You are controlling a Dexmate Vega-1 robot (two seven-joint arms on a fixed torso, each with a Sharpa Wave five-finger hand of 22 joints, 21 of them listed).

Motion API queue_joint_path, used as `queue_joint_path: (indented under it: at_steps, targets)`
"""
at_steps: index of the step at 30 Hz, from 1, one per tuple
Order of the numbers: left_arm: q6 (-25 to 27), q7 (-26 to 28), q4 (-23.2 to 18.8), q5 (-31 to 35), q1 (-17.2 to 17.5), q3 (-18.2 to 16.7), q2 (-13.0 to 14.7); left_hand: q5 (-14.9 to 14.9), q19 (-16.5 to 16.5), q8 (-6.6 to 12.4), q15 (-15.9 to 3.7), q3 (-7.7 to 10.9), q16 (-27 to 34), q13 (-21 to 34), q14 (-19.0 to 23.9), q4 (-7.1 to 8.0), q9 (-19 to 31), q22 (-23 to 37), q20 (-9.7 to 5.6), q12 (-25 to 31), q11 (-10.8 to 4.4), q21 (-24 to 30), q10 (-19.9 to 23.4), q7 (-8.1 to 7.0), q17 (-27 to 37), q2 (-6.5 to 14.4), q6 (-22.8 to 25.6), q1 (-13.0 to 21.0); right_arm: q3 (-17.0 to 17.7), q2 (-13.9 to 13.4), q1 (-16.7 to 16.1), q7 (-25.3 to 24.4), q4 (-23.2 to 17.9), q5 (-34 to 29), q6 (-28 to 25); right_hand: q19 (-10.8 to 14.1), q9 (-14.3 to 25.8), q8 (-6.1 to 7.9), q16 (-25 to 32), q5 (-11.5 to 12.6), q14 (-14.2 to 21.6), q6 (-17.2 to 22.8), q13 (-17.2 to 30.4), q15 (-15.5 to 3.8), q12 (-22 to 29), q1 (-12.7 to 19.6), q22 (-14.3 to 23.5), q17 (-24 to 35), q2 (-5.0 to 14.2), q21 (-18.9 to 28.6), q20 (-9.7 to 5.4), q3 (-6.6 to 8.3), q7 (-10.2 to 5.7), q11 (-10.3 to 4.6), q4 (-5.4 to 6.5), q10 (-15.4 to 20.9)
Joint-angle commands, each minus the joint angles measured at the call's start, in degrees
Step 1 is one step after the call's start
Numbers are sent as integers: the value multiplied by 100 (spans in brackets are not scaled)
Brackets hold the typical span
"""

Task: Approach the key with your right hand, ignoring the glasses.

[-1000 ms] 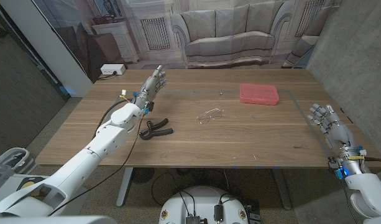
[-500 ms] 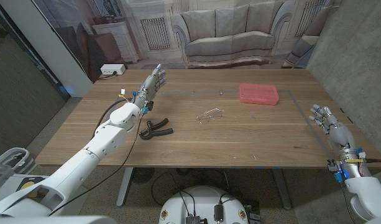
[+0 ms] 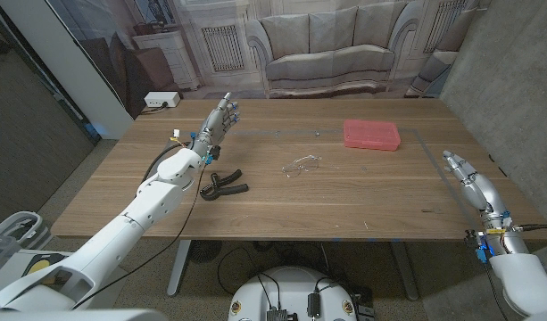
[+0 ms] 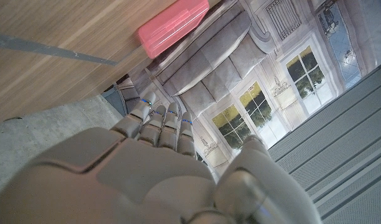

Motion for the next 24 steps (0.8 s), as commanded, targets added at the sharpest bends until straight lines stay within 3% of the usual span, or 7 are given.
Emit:
queue_joint_path:
  at_steps: [1,7,13,24]
  targets:
    - [-1,18,-64,-18,74,-37,54,-13,26,-25,-1,-26,-14,13,36,9,28,23,-135,4,-28,-19,33,10,8,35,42,-2,52,124,-113,-701,-387,-1278,-571,64,31,30,7,61,64,37,27,2,53,6,21,9,-61,-16,-22,-37,-52,-62,0,9]
    - [-29,-85,-15,-76,82,-50,68,-14,23,-23,-8,-32,-15,13,36,8,28,23,-133,2,-35,-29,33,6,8,38,53,1,46,84,-216,-882,-655,-1810,-1035,82,32,32,5,76,76,55,27,-9,56,4,21,9,-60,-27,-19,-40,-71,-70,-3,29]
    - [-95,-121,20,-109,121,-73,63,-16,22,-29,-16,-40,-16,13,35,7,28,24,-128,-2,-27,-39,30,9,8,40,46,3,58,16,-226,-910,-654,-1733,-1034,89,34,35,1,91,84,73,28,-11,53,8,21,8,-44,-42,-17,-36,-118,-87,-6,35]
    - [12,90,-334,25,262,-142,270,-19,16,-36,-9,-52,-20,13,28,4,28,24,-123,-11,-21,-56,13,5,7,44,37,8,-3,35,-357,-1251,-791,-2249,-1434,98,35,33,-5,110,96,90,30,-13,51,14,21,6,-52,-67,-9,-41,-100,-63,-20,48]
